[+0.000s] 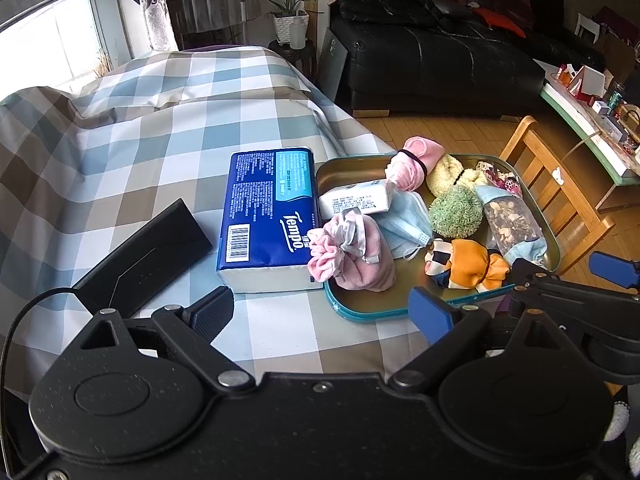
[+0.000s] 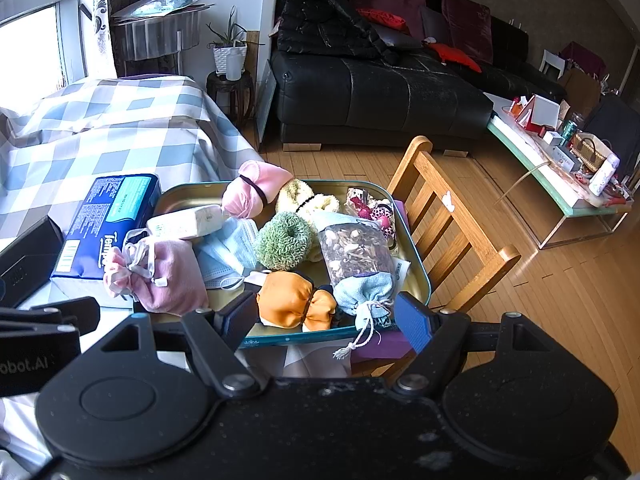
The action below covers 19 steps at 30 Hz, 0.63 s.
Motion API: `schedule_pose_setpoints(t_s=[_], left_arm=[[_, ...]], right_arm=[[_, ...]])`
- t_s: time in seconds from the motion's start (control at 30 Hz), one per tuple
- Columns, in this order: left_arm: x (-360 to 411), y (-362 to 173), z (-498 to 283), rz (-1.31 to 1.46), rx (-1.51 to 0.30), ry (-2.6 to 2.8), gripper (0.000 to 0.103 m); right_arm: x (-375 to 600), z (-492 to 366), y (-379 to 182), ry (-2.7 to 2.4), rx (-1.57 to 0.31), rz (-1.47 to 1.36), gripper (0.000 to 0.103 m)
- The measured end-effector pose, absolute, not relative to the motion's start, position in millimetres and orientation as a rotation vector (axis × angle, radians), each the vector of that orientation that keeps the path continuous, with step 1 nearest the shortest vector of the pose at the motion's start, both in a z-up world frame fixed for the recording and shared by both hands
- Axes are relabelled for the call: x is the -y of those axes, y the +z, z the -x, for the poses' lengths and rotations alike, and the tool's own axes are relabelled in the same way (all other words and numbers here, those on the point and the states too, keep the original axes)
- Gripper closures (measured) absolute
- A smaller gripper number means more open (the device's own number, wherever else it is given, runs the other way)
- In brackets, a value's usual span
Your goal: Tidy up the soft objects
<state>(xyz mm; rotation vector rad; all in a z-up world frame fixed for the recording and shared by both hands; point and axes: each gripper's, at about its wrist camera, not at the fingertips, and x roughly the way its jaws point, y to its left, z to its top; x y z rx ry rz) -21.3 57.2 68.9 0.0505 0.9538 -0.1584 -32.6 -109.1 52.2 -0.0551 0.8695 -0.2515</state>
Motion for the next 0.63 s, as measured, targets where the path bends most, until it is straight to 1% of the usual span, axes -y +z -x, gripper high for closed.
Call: schedule_pose_setpoints(t_s=[0.63], left_arm=[[-56.5,67.8,20.5,-0.05,-0.964,-0.166,0.012]], right_arm=[[106.3,32.7,51.6,-0.255,-0.873,0.052,0.027]])
